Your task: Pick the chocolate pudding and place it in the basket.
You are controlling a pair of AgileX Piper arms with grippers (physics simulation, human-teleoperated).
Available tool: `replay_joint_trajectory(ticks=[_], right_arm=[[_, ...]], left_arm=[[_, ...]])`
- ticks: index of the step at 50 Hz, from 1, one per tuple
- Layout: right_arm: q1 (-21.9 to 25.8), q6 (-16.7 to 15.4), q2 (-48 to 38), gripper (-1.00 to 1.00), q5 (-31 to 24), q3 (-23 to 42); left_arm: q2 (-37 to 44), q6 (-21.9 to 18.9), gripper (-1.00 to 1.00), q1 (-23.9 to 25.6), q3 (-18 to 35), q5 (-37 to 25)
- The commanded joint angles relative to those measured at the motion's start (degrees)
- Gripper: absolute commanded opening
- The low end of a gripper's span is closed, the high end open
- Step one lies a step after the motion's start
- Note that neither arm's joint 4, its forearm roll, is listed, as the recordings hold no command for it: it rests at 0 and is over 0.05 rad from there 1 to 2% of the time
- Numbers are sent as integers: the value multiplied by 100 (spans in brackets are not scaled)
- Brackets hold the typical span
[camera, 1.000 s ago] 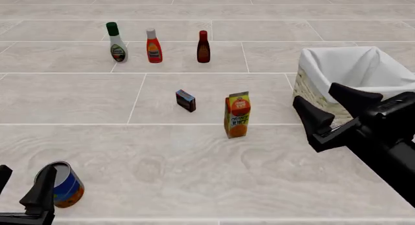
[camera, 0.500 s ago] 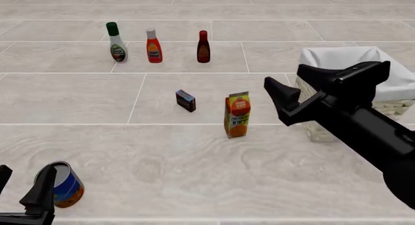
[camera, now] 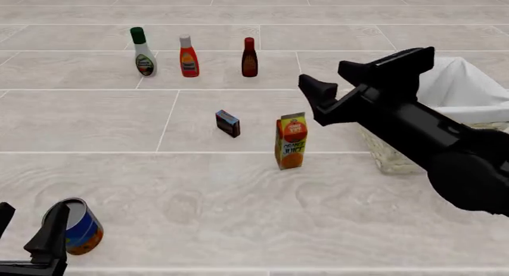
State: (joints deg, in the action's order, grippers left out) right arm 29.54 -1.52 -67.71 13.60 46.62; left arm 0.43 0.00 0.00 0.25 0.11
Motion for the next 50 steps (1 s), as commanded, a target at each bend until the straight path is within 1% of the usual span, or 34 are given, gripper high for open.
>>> replay_joint_trajectory(ticks=[1, 7, 18, 21, 23, 27, 32, 35, 39, 40, 46, 50], right_arm=[[3, 62, -395, 100, -21, 359], [17, 72, -570, 100, -88, 563], [11, 240, -963, 100, -240, 1010], [-9, 218, -1046, 100, -246, 1090], [32, 352, -1107, 100, -280, 1152], [1, 268, -1280, 100, -224, 1236], [8, 327, -1454, 100, -243, 1384], [9, 372, -1590, 100, -307, 1533], [-8, 343, -1717, 100, -385, 1709], [-23, 284, -1781, 100, -422, 1796], [-33, 267, -1925, 100, -554, 2020], [-71, 342, -2104, 100, -660, 2240]], left_arm=[[0, 0, 100, 0, 0, 0], [0, 0, 100, 0, 0, 0], [0, 0, 100, 0, 0, 0], [0, 0, 100, 0, 0, 0], [0, 0, 100, 0, 0, 0], [0, 0, 100, 0, 0, 0], [0, 0, 100, 0, 0, 0], [0, 0, 100, 0, 0, 0], [0, 0, 100, 0, 0, 0], [0, 0, 100, 0, 0, 0], [0, 0, 100, 0, 0, 0], [0, 0, 100, 0, 0, 0]])
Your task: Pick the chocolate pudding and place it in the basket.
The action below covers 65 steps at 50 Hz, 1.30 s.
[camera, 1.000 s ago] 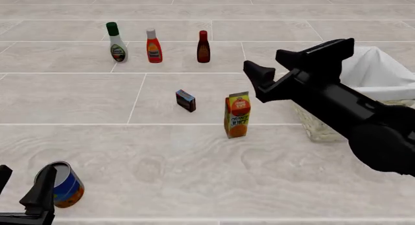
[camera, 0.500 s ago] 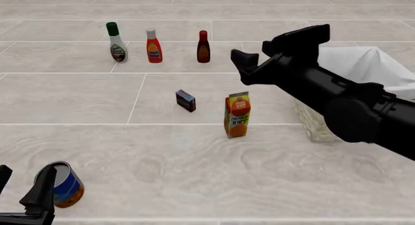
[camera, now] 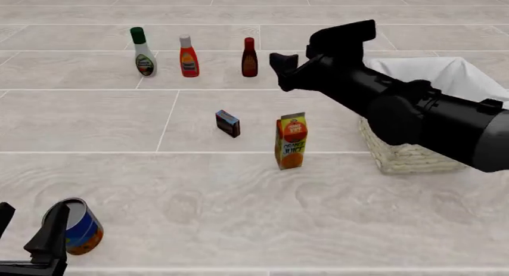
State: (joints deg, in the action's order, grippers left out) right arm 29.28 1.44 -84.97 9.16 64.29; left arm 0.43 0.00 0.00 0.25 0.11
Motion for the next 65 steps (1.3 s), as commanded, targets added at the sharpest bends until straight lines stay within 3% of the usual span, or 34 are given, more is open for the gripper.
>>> replay_joint_trajectory(ticks=[1, 32, 45, 65], right_arm=[[-50, 29, -407, 100, -226, 508], [-32, 119, -1635, 100, -1121, 2141], [-26, 104, -1946, 100, -1325, 2571], [43, 366, -2427, 100, -1573, 3126]], left_arm=[[0, 0, 100, 0, 0, 0], [0, 0, 100, 0, 0, 0], [0, 0, 100, 0, 0, 0], [0, 0, 100, 0, 0, 0]])
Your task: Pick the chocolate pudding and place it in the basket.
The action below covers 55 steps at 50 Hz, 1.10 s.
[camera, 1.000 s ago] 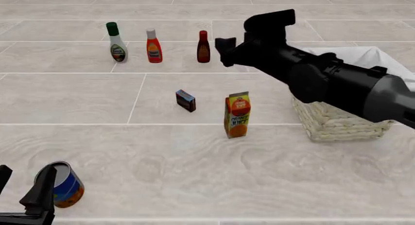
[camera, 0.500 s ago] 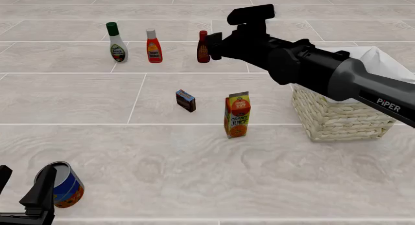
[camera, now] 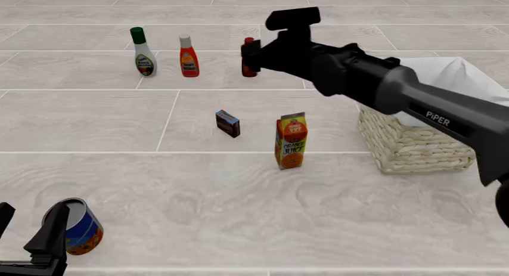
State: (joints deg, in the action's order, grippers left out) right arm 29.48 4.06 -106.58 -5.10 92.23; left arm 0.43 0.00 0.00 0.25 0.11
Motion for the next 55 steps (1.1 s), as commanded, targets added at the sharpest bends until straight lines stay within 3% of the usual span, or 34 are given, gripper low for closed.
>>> replay_joint_trajectory(ticks=[1, 35, 53, 55], right_arm=[[23, 104, -268, 100, -149, 335], [0, 224, -1302, 100, -724, 1615], [1, 412, -2008, 100, -1984, 3133], [37, 588, -2130, 100, -2202, 3375]], left_arm=[[0, 0, 100, 0, 0, 0], [0, 0, 100, 0, 0, 0], [0, 0, 100, 0, 0, 0], [0, 0, 100, 0, 0, 0]])
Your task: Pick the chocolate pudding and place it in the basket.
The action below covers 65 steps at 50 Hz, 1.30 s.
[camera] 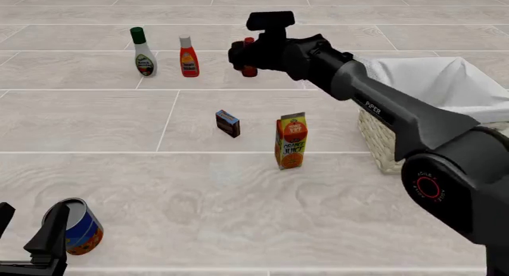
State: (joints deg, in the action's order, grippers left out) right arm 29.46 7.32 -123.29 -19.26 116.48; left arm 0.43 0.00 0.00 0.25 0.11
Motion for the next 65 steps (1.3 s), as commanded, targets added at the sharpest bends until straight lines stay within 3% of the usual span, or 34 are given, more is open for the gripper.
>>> replay_joint_trajectory(ticks=[1, 8, 19, 41, 65], right_arm=[[38, 263, -465, 100, -795, 964], [48, 373, -833, 100, -1296, 1684], [139, 638, -1267, 100, -1768, 2281], [132, 592, -2328, 100, -3090, 4366], [107, 700, -2701, 100, -3102, 4557]], left_arm=[[0, 0, 100, 0, 0, 0], [0, 0, 100, 0, 0, 0], [0, 0, 100, 0, 0, 0], [0, 0, 100, 0, 0, 0], [0, 0, 100, 0, 0, 0]])
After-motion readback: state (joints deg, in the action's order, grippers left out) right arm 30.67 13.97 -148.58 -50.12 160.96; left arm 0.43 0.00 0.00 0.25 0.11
